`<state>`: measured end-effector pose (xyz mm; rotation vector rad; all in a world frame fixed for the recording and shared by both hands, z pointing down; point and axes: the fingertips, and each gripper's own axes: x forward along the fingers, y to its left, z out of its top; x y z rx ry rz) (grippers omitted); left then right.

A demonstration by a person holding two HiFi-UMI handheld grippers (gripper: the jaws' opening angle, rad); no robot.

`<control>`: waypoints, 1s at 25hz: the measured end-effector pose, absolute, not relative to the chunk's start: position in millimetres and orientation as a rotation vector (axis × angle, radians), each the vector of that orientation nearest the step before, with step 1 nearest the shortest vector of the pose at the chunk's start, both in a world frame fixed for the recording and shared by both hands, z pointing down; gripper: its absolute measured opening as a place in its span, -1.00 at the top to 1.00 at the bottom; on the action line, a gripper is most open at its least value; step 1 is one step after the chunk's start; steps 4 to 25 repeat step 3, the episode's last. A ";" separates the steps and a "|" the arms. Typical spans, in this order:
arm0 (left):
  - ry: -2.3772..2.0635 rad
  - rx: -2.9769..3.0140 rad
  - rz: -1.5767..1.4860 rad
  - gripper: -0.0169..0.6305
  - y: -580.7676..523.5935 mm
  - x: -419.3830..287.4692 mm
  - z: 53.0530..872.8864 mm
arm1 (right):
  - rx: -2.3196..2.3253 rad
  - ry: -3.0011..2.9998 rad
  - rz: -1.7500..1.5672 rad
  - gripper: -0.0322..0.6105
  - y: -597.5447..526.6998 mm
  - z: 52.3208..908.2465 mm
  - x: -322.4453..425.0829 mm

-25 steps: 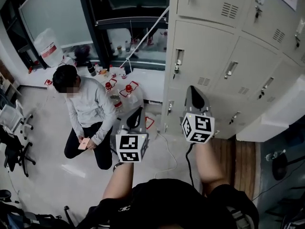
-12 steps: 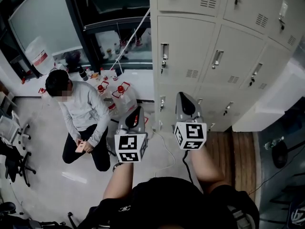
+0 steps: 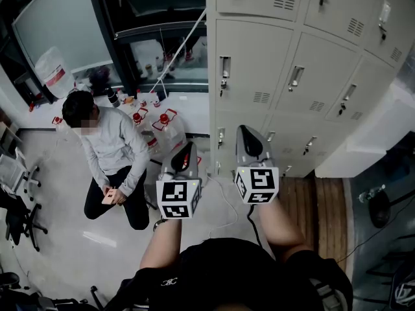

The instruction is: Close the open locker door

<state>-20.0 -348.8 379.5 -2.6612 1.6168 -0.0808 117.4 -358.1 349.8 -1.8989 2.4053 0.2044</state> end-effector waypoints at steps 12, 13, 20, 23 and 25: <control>1.612 -2.663 -0.074 0.95 -350.1 -21.0 378.7 | -1.888 2.411 0.204 0.87 -359.3 349.8 114.1; 1.612 -2.663 -0.074 0.95 -350.1 -21.0 378.7 | -1.888 2.411 0.204 0.87 -359.3 349.8 114.1; 1.612 -2.663 -0.074 0.95 -350.1 -21.0 378.7 | -1.888 2.411 0.204 0.87 -359.3 349.8 114.1; 1.612 -2.663 -0.074 0.95 -350.1 -21.0 378.7 | -1.888 2.411 0.204 0.87 -359.3 349.8 114.1; 1.612 -2.663 -0.074 0.95 -350.1 -21.0 378.7 | -1.888 2.411 0.204 0.87 -359.3 349.8 114.1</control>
